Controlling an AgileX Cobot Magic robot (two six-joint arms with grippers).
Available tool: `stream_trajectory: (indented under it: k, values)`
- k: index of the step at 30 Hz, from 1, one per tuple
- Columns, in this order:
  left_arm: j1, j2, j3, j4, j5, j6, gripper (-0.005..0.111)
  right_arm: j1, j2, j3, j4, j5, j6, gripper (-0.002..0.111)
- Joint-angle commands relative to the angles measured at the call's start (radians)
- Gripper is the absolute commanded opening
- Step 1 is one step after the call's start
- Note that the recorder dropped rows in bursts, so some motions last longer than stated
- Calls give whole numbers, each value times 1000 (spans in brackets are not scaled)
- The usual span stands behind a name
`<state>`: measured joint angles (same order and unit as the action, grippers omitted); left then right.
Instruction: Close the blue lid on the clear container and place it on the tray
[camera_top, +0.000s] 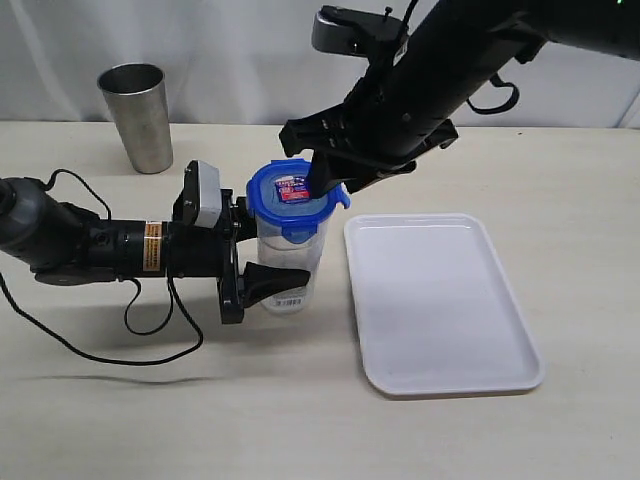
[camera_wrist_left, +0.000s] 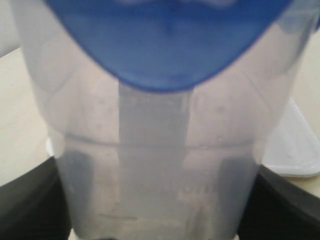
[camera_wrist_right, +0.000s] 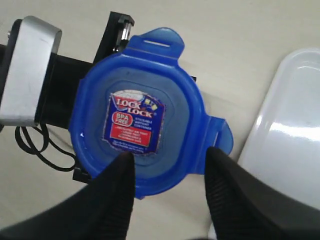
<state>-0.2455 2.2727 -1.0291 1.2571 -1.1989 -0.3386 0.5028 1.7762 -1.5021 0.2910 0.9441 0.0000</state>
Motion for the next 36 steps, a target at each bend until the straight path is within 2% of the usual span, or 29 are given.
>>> stream_trajectory:
  k: [1,6,14,20,22,25,28,36]
  values:
    - [2,-15,3,-5,-22,-9,0,-6,25,-4,-13,-6,-8,43]
    - [2,-15,3,-5,-22,-9,0,-6,55,-4,11,2,-26,43]
    - [2,-15,3,-12,-22,-9,0,-6,115,-4,217,27,-199,43]
    - [2,-15,3,-12,-22,-9,0,-6,165,-4,285,25,-254,43]
    - [2,-15,3,-12,-22,-9,0,-6,176,2,312,16,-281,41]
    - [2,-15,3,-12,-22,-9,0,-8,180,35,400,-14,-359,32]
    - [2,-15,3,-12,-22,-9,0,-29,180,64,460,-8,-411,30]
    - [2,-15,3,-75,-22,-3,0,-120,167,76,456,42,-485,30]
